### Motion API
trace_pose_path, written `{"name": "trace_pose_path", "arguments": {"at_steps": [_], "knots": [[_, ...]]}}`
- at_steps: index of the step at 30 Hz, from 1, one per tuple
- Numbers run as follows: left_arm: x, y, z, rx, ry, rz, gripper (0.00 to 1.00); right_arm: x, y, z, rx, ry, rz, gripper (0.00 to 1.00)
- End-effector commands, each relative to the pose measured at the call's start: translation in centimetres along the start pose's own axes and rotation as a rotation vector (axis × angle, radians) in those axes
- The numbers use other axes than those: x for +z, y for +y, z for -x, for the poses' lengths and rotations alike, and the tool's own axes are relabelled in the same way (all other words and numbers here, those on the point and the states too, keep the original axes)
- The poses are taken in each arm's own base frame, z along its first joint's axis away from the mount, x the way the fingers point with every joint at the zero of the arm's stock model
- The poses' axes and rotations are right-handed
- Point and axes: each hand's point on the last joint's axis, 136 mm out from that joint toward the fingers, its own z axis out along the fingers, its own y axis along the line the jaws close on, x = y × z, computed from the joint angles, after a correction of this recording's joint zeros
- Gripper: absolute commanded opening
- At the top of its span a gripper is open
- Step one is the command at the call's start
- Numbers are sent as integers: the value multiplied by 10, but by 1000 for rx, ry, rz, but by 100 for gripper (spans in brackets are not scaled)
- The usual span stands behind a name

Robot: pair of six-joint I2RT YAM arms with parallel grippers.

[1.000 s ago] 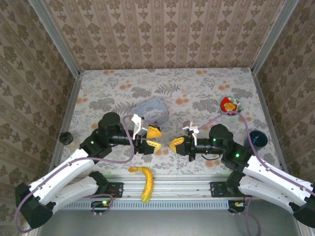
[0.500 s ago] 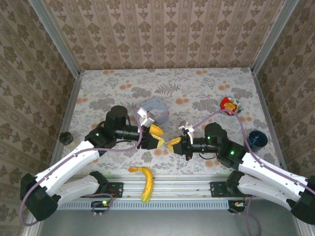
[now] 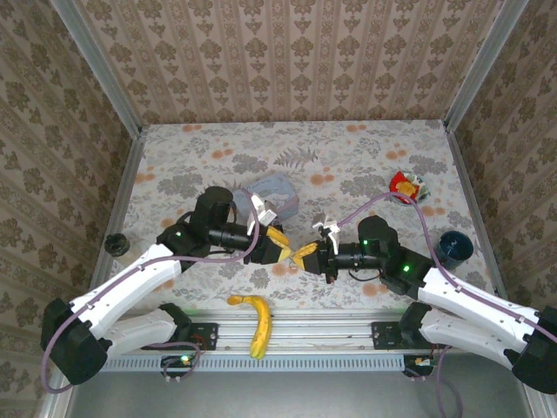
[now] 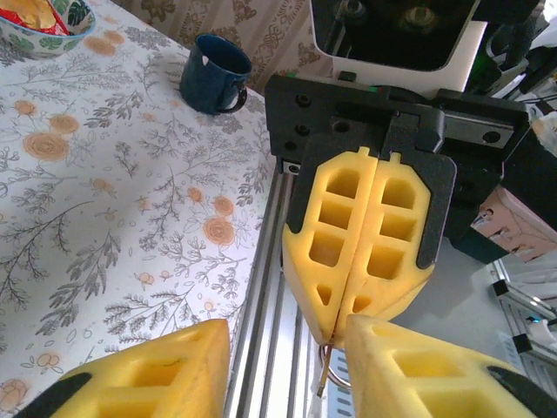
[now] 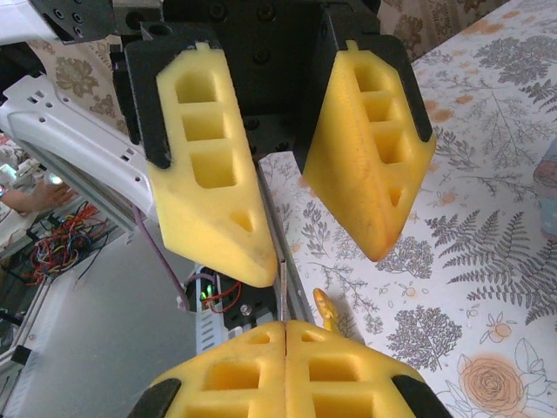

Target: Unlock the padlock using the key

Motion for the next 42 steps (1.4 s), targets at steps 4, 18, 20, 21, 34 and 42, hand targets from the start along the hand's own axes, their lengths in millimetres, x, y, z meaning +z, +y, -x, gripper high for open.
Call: {"name": "trace_pose_path", "arguments": {"at_steps": [4,18,20,21,34,42], "knots": [[-4,-7,4,22,-2,-24,33,-2,12,23,-34,-52,40,0],[-4,-11,-2,23,9,-49,25,-2,13,28,-46,-67,44,0],[-4,-12,-1,26,7,-57,20,-2,13,28,-44,-66,40,0],[-4,-13,-1,27,8,-59,19,-2,12,28,-44,-68,37,0],[-3,-20,-3,40,16,-88,13,-2,12,31,-49,-75,34,0],[-3,-24,-4,49,19,-105,21,-2,11,31,-50,-77,30,0]]}}
